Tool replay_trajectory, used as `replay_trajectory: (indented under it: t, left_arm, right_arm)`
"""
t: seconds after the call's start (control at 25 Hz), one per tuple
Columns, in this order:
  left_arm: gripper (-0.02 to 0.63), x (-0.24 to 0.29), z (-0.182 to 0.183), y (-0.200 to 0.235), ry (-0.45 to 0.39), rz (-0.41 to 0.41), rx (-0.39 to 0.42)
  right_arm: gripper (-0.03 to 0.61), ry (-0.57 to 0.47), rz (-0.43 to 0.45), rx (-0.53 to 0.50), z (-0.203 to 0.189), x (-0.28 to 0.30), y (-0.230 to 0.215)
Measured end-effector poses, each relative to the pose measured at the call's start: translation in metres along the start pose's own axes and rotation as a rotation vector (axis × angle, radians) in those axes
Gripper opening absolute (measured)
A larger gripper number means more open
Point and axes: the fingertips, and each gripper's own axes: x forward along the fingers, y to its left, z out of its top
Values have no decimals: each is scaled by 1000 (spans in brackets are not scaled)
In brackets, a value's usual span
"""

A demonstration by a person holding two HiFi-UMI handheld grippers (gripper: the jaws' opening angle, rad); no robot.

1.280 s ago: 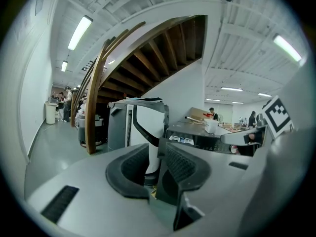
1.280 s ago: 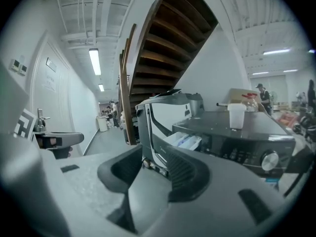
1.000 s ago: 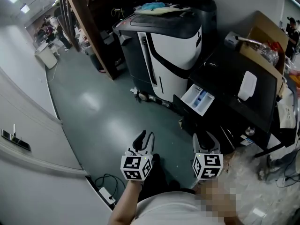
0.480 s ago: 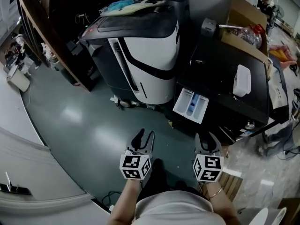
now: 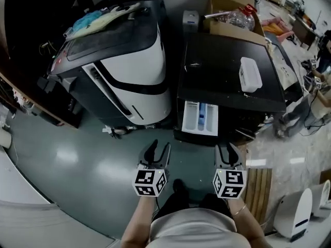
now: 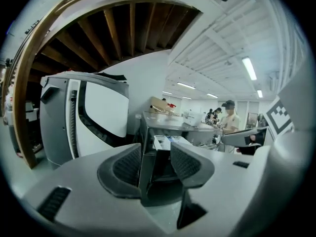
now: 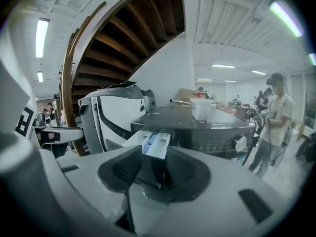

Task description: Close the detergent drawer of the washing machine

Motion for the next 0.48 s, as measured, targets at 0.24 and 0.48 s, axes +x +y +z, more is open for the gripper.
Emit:
replay_trajectory:
  t: [0.24,0.48]
  left_arm:
    - [170,17,-4,-1,23,-107,14]
    - [172,22,-18,-2,65,-152,32]
  right_arm:
    - [140,12,-95,33,-9,-7,-3]
    - [138,42,-106,53,-24,-8,4]
